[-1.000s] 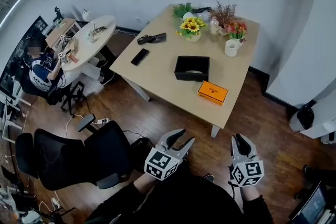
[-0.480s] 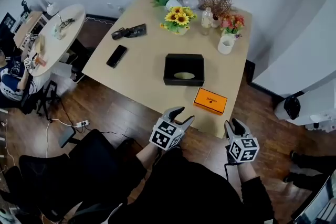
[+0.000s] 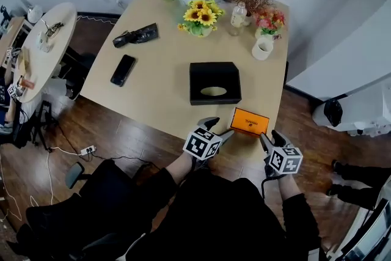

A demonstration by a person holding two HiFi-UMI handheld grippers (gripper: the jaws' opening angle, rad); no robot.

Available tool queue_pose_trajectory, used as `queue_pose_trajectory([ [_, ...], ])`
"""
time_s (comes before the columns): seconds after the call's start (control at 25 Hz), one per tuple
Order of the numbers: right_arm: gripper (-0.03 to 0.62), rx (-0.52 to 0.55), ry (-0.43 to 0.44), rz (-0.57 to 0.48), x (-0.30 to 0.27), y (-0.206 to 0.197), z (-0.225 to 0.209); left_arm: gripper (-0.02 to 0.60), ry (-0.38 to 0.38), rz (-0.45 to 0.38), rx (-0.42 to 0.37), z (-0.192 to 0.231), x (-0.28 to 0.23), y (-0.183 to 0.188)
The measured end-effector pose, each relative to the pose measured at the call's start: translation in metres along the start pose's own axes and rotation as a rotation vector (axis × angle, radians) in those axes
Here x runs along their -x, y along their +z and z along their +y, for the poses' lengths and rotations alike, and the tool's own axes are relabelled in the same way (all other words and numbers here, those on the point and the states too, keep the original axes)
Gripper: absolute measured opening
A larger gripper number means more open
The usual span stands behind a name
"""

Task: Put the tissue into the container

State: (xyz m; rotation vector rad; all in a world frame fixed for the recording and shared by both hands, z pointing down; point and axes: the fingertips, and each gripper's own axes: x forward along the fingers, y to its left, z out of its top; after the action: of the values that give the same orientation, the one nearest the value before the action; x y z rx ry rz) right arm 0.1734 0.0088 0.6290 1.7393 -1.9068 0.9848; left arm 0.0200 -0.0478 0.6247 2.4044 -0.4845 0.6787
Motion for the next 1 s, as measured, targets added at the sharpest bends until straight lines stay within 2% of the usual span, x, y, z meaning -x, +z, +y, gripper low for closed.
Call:
queue_pose_trajectory([
  [0.12, 0.232, -0.014, 0.024, 0.034, -0.008, -0.005, 0.001, 0.275, -0.036, 0.041, 0.034, 0.001, -0.015, -0.003],
  [0.28, 0.235, 0.021, 0.070, 0.076, -0.014, -0.013, 0.005, 0.273, -0.037, 0.089, 0.013, 0.005, -0.032, -0.009],
  [0.4, 0.222, 0.032, 0.082, 0.085, -0.018, -0.017, 0.002, 0.270, -0.039, 0.114, 0.025, 0.004, -0.042, -0.015],
  [0.44, 0.187, 0.030, 0.088, 0.083, -0.019, -0.017, 0.000, 0.249, -0.037, 0.120, 0.034, 0.004, -0.045, -0.017],
  [0.48, 0.131, 0.025, 0.098, 0.081, -0.020, -0.018, -0.001, 0.199, -0.034, 0.122, 0.041, 0.004, -0.047, -0.019],
  [0.6, 0.100, 0.018, 0.133, 0.082, -0.021, -0.020, -0.002, 0.110, -0.028, 0.116, 0.036, -0.002, -0.051, -0.021],
  [1.0, 0.064, 0.075, 0.190, 0.116, -0.021, -0.014, -0.004, 0.080, 0.028, 0.127, 0.014, -0.009, -0.052, -0.021],
])
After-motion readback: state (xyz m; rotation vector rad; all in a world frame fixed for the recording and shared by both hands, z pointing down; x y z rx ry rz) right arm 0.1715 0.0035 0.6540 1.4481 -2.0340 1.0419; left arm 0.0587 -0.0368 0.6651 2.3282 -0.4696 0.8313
